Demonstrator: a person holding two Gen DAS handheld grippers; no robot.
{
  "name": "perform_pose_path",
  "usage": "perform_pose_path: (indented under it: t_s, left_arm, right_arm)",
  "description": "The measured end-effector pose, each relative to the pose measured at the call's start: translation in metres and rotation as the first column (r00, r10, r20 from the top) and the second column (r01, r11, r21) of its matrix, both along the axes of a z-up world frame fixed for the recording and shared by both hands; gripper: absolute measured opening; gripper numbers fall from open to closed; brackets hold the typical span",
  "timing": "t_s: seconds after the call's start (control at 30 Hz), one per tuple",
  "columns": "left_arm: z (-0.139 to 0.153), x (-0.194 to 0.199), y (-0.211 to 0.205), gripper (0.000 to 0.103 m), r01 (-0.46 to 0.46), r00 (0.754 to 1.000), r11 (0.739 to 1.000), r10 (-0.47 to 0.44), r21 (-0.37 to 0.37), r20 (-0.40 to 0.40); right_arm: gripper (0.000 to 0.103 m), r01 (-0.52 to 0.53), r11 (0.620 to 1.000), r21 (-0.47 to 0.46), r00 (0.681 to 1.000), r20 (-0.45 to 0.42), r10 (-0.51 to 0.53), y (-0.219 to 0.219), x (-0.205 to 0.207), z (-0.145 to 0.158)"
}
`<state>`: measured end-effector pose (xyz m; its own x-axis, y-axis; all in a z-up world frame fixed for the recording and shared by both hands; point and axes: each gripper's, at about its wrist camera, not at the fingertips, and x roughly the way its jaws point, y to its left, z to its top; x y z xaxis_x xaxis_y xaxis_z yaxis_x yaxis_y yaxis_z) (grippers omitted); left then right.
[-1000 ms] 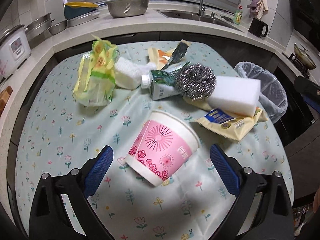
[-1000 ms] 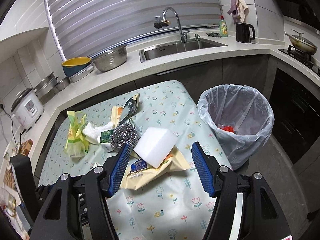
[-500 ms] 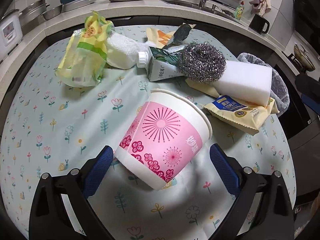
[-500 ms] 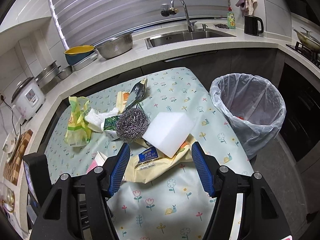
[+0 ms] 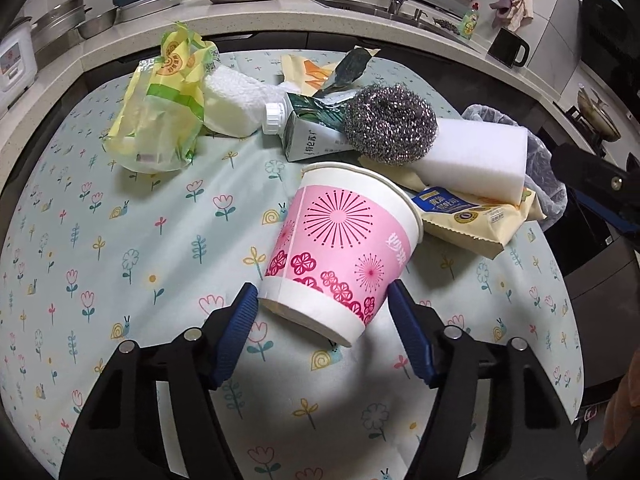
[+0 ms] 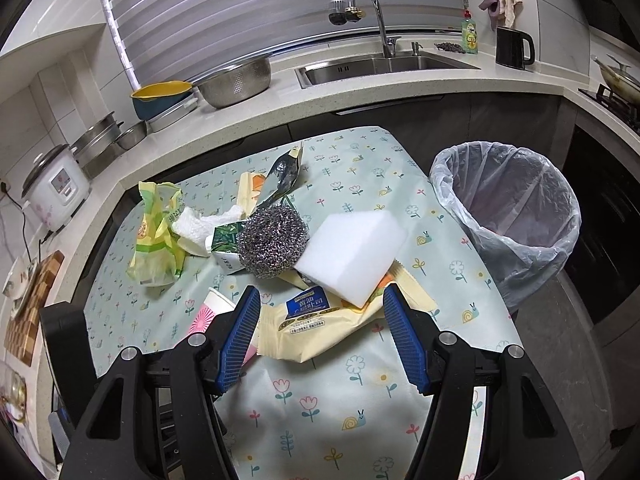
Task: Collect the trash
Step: 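Close the left tool on the pink paper cup while the right tool reaches the steel scrubber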
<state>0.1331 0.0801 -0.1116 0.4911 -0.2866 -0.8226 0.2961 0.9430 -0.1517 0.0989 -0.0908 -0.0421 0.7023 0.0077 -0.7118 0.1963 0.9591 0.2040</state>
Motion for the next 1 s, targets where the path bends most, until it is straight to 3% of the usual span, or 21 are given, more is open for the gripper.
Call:
perform_pose_path:
  t_s: [0.5, 1.0]
  left_arm:
    - [0.024, 0.015, 0.029, 0.058, -0.064, 0.997, 0.997, 0.066, -0.04, 0.026]
    - [0.038, 0.056, 0.041, 0.058, -0.124, 0.991, 0.99, 0.127, -0.063, 0.043]
  right_arm:
    - [0.062, -0.08, 0.996, -0.035, 0.997, -0.02, 0.079, 0.03, 0.054, -0.011]
    - [0.062, -0.097, 0.993, -0.065, 0.991, -0.102, 0.09, 0.039, 0.118, -0.049]
